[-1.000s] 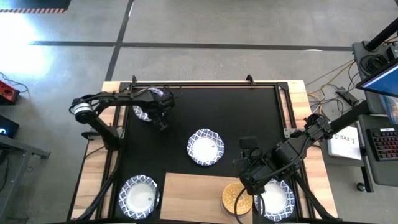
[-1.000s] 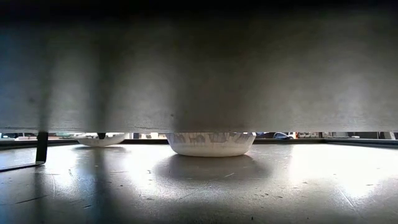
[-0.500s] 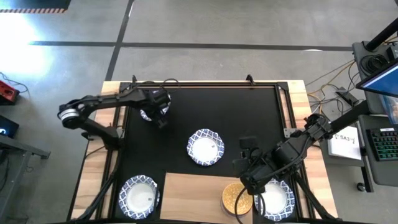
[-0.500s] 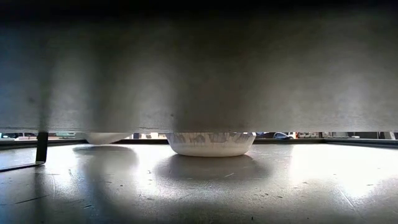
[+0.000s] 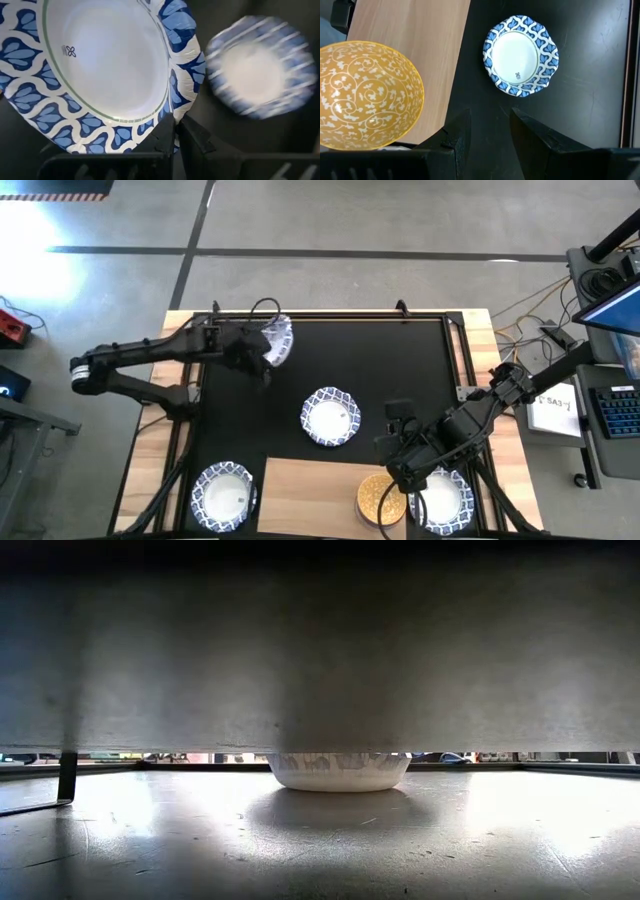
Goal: Place and stack bowls onto a shelf
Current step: Put the large white bowl on the shelf
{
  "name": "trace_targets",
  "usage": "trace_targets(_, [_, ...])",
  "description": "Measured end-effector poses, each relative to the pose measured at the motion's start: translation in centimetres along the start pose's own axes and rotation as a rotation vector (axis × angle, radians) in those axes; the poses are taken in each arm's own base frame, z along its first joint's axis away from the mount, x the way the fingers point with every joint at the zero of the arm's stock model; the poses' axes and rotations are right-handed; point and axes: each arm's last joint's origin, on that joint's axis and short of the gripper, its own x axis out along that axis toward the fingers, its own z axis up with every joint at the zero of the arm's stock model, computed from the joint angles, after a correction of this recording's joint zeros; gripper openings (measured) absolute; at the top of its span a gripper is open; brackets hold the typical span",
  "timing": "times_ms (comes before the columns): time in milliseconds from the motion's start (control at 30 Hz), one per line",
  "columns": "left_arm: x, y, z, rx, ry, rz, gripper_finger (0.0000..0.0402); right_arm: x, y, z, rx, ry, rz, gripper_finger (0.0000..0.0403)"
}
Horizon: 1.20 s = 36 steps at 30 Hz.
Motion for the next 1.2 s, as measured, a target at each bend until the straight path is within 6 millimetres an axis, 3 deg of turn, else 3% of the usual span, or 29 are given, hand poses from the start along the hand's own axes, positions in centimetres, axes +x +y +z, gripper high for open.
trace_targets(267, [-1.8,-7.2,0.3,0.144,-0.157,-0.204,0.0000,0.0,0.0,0.0,-0.006,0.000,0.000,0.0125])
trace_targets(600, [-2.4,-18.4,-0.7,0.343,-0.127,-0.330,0.0000,0.0,0.0,0.0,-0.009,0.000,0.000,0.0125])
trace_targets(733, [-1.8,-22.2,-1.9,0.346,-0.019,-0.314,0.0000,0.0,0.0,0.0,-0.009,0.000,0.001,0.0125])
trace_targets(867, [-1.6,-24.6,-3.5,0.334,0.084,-0.212,0.0000,0.0,0.0,0.0,-0.009,0.000,0.001,0.0125])
trace_targets(1200, [-1.6,-31.8,-7.8,0.388,0.176,-0.301,0.0000,0.0,0.0,0.0,-0.006,-0.001,0.001,0.0125])
